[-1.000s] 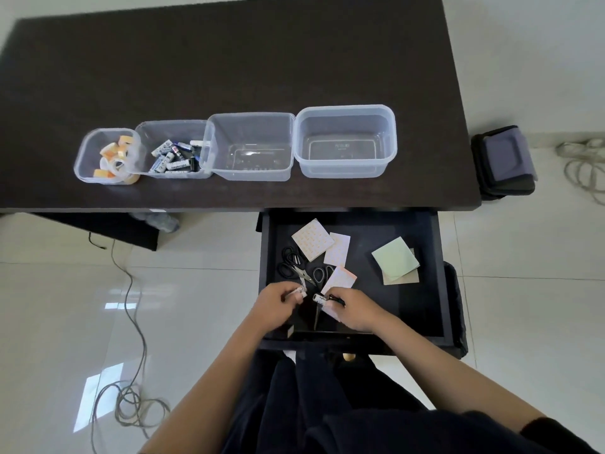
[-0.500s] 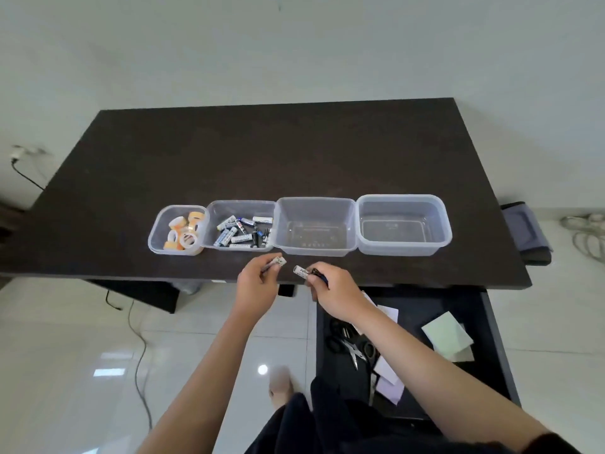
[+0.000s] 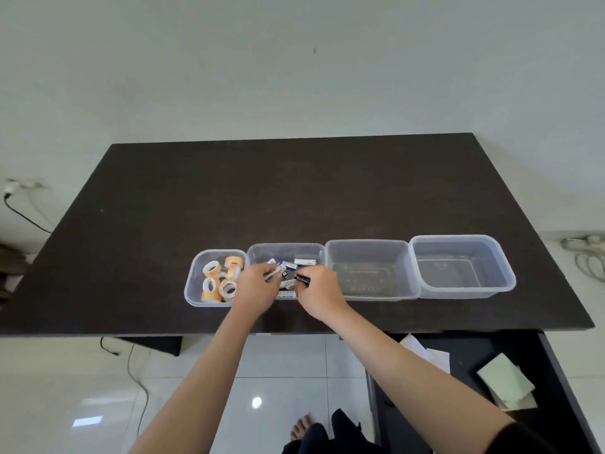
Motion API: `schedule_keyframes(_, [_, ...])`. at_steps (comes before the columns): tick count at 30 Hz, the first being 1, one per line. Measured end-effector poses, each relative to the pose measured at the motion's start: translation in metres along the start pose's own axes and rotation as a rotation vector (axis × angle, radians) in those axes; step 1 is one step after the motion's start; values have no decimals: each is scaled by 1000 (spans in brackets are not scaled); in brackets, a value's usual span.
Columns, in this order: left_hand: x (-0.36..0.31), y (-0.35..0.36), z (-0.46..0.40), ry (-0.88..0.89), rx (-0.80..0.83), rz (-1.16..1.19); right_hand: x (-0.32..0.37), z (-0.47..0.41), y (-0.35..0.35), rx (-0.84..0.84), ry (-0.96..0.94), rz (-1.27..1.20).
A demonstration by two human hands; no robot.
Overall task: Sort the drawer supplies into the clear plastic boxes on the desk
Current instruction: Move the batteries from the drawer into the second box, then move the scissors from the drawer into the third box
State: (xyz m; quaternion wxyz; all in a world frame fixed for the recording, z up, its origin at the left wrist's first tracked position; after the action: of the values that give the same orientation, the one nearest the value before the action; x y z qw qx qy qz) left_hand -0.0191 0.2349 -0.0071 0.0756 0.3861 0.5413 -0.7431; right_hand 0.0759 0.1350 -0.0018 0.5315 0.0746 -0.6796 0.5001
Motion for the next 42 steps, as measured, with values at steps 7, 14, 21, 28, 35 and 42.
schedule_keyframes(7, [14,10,-11,39,55,-28,-3,-13,17,3,54,30])
schedule_keyframes(14, [14,13,2,121,-34,34,-7,-6,11,-59,-34,-17])
schedule_keyframes(21, [4,20,50,241,-223,171,-27,34,-14,-158,-223,-144])
schedule_keyframes(28, [-18,92,132,248,-219,163,-110,105,-49,-54,-244,-61])
schedule_keyframes(35, [-47,193,199,159,0,146,-237,165,-98,74,-6,105])
schedule_keyframes(42, [-55,274,214,-35,332,-55,-333,183,-155,92,227,498])
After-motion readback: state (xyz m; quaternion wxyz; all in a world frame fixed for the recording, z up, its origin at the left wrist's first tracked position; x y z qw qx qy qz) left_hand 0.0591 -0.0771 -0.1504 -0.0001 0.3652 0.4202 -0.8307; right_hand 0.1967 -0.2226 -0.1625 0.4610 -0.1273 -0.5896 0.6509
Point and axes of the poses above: each hand's wrist, its own z-axis away from the middle knuckle, its own y-axis out of the palm, x = y × z, the point moved 4 cm from there along -z, towards the middle knuckle, and after that the axes turned 7 degrees about -x, right-handed, at the moved point
